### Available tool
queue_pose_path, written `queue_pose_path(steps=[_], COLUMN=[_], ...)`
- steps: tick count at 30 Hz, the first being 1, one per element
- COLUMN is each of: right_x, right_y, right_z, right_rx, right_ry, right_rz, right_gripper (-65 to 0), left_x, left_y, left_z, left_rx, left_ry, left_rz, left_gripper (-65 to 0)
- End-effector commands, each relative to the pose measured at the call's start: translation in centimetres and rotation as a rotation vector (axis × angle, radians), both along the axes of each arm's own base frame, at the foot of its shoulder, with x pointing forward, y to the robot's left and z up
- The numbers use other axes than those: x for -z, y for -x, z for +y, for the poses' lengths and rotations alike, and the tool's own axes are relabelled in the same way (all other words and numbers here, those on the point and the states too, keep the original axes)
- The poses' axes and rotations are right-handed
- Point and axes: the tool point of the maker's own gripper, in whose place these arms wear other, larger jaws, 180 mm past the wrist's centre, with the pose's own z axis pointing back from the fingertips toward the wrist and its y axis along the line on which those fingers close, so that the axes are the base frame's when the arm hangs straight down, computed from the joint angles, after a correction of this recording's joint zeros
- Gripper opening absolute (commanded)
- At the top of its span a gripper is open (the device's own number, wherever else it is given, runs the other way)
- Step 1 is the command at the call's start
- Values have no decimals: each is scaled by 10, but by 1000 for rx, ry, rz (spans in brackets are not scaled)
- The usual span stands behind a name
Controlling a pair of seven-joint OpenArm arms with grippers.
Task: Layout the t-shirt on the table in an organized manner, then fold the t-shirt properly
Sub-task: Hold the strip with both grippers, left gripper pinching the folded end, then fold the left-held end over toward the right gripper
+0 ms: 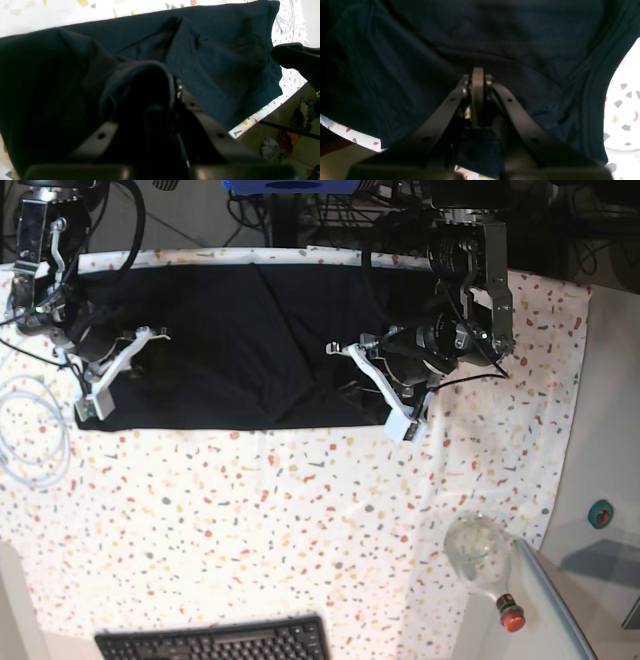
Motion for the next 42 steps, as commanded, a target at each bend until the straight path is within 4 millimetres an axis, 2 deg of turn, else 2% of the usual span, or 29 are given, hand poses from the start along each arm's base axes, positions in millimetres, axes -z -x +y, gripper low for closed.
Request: queue_pose_path(steps=[1, 5, 6, 12, 14, 17, 24, 26, 30, 33, 35, 37, 38, 40, 42], right_x=[-9, -9, -9, -9, -9, -9, -9, -9, -10, -12, -11, -24, -29, -48, -64], right_y=[-9, -9, -9, -9, -9, -9, -9, -9, -9, -9, -5, -7, -5, -4, 1], right_z=[-2, -2, -2, -2, -1, 0, 2, 2, 1, 0, 3, 10, 20, 48, 82], right_rx=[-6, -5, -5, -6, -8, -9, -9, -9, -6, -5, -15, -40, -79, -192, -310], right_ry=[-2, -2, -2, -2, -3, -4, -9, -9, -11, -9, -7, -1, 3, 5, -13], right_rz=[-44, -44, -44, -44, -43, -43, -43, -43, -46, -51, -46, -84, -97, -149, -192], right_gripper=[-650, -650, -650, -650, -650, -650, -650, -650, -650, -650, -650, -650, -650, -650, -650], left_x=[-13, -13, -13, -13, -14, -15, -27, -31, -45, -49, -54, -54, -55, -51, -48], left_y=[-10, -10, -10, -10, -8, -1, 3, 3, -3, -4, -8, -8, -8, -7, -1], left_z=[-5, -5, -5, -6, -17, -39, -85, -90, -86, -65, -44, -17, 0, 48, 108], left_rx=[-4, -4, -4, 0, 36, 107, 254, 269, 268, 277, 265, 208, 170, 54, -95], left_ry=[32, 32, 32, 33, 36, 44, 69, 70, 63, 3, -45, -80, -100, -155, -213], left_rz=[-46, -46, -46, -47, -48, -51, -85, -96, -146, -181, -210, -211, -212, -196, -174], left_gripper=[-650, -650, -630, -319, -232, -153, -138, -138, -140, -163, -262, -410, -482, -650, -650])
